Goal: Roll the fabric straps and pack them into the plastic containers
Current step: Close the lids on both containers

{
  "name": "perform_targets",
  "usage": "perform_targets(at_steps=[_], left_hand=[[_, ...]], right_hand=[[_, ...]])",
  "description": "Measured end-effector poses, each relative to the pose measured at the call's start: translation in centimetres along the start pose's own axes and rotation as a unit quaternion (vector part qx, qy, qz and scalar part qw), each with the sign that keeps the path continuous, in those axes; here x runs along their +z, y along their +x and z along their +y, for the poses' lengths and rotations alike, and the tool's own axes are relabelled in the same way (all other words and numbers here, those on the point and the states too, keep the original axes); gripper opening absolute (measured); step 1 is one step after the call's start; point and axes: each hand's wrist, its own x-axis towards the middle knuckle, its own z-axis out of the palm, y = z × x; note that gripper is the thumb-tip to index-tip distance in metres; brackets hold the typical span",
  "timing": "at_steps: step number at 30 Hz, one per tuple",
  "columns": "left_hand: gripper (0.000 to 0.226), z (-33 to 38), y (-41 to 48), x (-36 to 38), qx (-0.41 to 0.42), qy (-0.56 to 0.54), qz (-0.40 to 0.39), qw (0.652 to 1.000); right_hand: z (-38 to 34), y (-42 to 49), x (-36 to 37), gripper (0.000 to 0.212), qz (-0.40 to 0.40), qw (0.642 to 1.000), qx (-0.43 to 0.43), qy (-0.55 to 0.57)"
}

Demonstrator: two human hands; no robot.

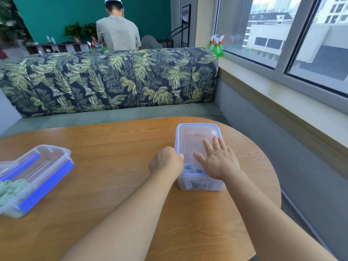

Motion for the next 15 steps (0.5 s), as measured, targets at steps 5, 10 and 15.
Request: perform_targets(at_steps=[5, 10, 15], left_hand=[[0.021, 0.1, -0.1, -0.2, -0.024, -0.073, -0.007, 0.997], [0.026, -0.9, 0.6, 0.1, -0.08, -0.218, -0.031, 0.972], [0.025, -1.6, 0.7, 0.5, -0.083, -0.307, -0.037, 0.947]], right_hand=[[0.0, 0.0, -0.1, 0.073, -0.003, 1.0, -0.001, 0.008], [0.0, 0.1, 0.1, 0.073, 0.003, 1.0, -0.004, 0.006], [-0.1, 0.3, 0.2, 0.073, 0.004, 1.0, -0.003, 0.002]])
